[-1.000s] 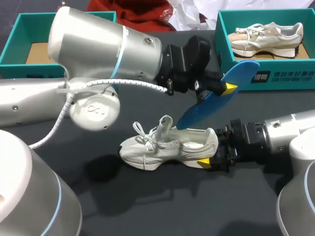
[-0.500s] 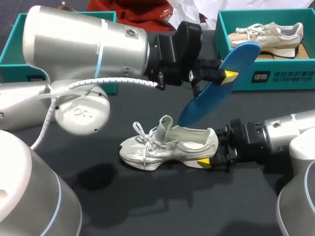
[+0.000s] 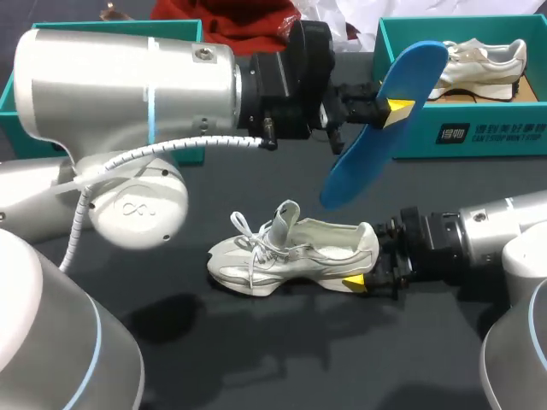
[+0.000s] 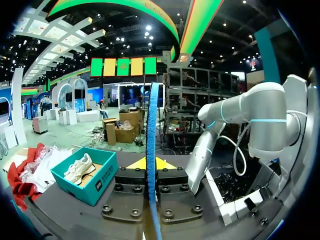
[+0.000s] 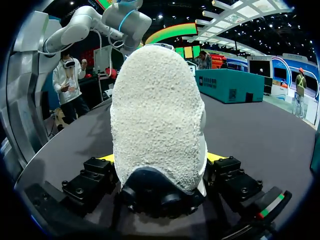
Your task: Take the shoe out of the shoebox, open the shoe tongue, remove and reinsert the insole, then place the shoe into the shoebox
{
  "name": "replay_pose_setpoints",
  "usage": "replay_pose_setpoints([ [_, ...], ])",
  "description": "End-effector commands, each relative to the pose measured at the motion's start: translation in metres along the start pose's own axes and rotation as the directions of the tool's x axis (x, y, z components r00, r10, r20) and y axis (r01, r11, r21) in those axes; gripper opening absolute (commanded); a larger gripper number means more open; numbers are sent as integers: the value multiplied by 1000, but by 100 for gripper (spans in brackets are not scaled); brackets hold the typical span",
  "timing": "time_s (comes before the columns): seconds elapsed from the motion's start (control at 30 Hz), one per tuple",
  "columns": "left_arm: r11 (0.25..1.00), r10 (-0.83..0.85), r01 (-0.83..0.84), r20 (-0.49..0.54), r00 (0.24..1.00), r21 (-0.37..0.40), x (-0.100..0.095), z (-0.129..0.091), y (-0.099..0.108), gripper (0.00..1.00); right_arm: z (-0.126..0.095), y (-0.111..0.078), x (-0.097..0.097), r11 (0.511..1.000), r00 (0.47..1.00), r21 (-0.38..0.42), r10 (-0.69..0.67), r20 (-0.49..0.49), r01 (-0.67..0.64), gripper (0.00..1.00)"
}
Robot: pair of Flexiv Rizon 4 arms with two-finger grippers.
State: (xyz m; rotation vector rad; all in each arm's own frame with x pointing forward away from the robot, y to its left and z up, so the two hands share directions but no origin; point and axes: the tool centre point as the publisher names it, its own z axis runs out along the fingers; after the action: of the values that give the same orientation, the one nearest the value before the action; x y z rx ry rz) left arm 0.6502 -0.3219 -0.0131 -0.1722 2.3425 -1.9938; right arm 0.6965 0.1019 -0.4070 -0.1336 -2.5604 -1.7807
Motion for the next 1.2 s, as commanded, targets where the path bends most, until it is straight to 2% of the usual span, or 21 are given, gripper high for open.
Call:
replay_pose_setpoints([
  [0.03,991,8,-1,-54,998,133,12,-27,-9,0,1,1,1,1000,1000,5,1,1,-1,0],
  [0.13,978,-3,18,-71,997,208,14,-46,-24,0,1,1,1,1000,1000,5,1,1,-1,0],
  [0.5,978,-3,18,-71,997,208,14,-46,-24,0,1,1,1,1000,1000,5,1,1,-1,0],
  [0.6,974,-49,70,-103,994,215,17,-50,-17,0,1,1,1,1000,1000,5,1,1,-1,0],
  [0.97,958,-201,218,-107,974,184,28,-85,7,0,1,1,1,1000,1000,5,1,1,-1,0],
  [1.07,983,-134,141,-68,989,116,42,-89,8,0,1,1,1,1000,1000,5,1,1,-1,0],
  [1.2,983,-134,141,-68,989,116,42,-89,8,0,1,1,1,1000,1000,5,1,1,-1,0],
])
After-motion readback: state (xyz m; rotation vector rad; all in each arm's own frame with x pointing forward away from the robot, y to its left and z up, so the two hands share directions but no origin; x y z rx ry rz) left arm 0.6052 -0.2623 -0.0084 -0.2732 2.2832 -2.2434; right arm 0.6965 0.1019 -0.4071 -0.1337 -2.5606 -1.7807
